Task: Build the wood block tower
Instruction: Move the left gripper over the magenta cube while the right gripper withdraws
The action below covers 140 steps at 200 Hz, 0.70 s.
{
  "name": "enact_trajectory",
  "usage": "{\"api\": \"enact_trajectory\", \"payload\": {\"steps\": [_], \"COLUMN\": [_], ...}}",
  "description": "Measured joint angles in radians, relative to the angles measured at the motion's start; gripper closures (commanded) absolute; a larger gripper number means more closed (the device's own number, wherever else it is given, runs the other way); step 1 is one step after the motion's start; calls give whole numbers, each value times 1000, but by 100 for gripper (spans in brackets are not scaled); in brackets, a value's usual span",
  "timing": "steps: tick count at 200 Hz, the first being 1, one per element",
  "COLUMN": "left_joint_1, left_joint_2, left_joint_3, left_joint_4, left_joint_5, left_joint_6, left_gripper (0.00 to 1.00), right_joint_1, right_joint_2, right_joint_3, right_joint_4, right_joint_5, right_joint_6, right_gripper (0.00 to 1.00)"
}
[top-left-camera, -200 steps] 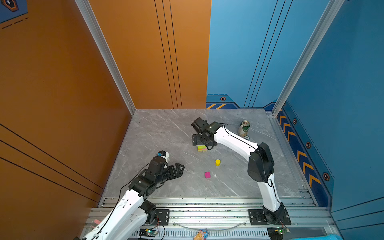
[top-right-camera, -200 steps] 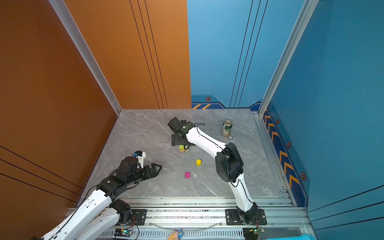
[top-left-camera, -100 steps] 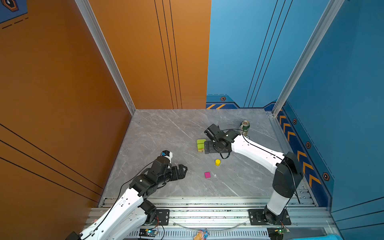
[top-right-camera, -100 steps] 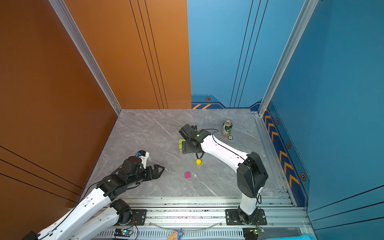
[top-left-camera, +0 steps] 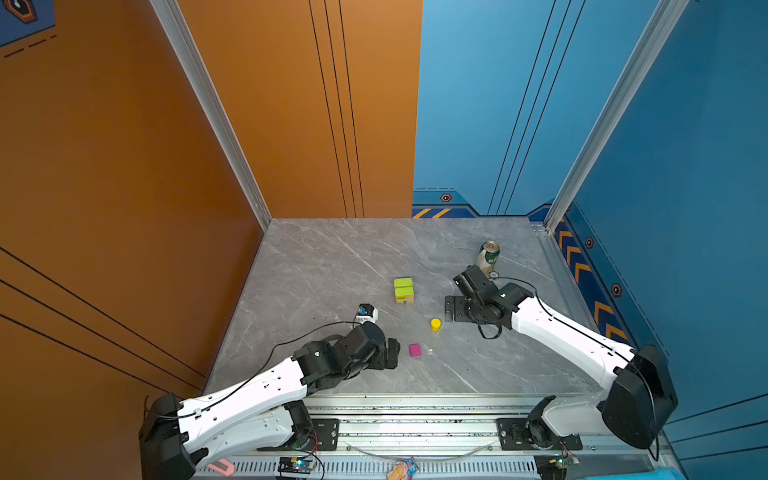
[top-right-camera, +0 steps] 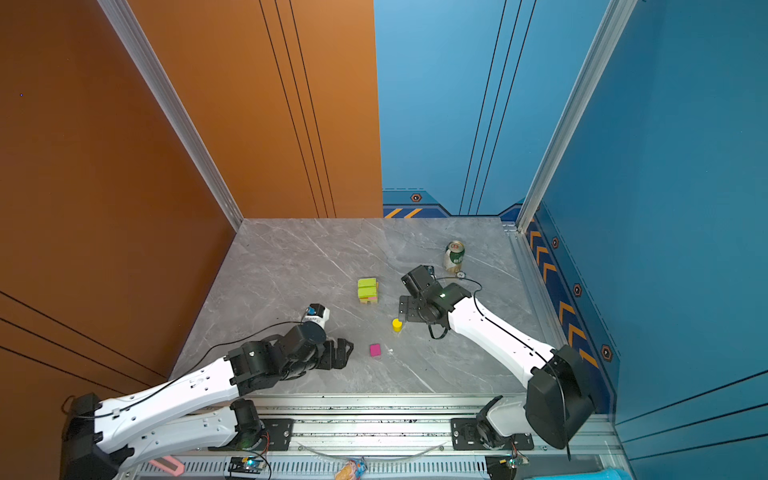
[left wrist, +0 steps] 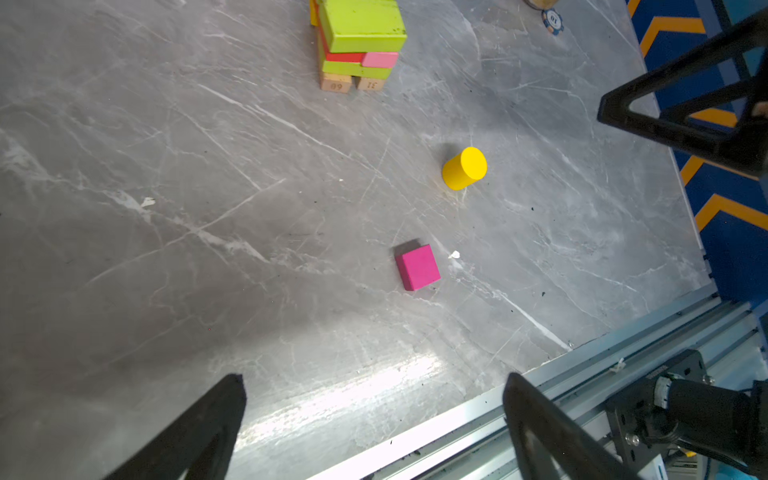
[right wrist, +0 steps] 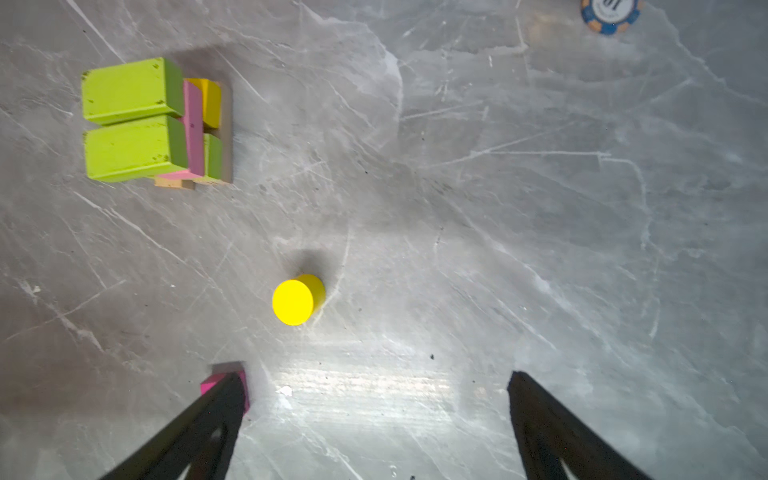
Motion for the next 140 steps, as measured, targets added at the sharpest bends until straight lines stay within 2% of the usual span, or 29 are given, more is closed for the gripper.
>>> {"api": "enact_trajectory", "payload": {"steps": [61,140], "left_joint_1": [-89,-107], "left_joint_2": [220,497], "left_joint_3": [77,197], "left_joint_4": [7,8], "left_joint_5": [-79,-90], "left_joint_6": [-51,-84], "left_gripper": [0,10], "right_joint_1": [-79,-153], "right_joint_2": [-208,-385], "right_joint_3": [-175,-286], "right_joint_4": [40,44], "right_joint_5": [-54,-87], "right_joint_6": [-1,-34], "right_gripper": [0,0]}}
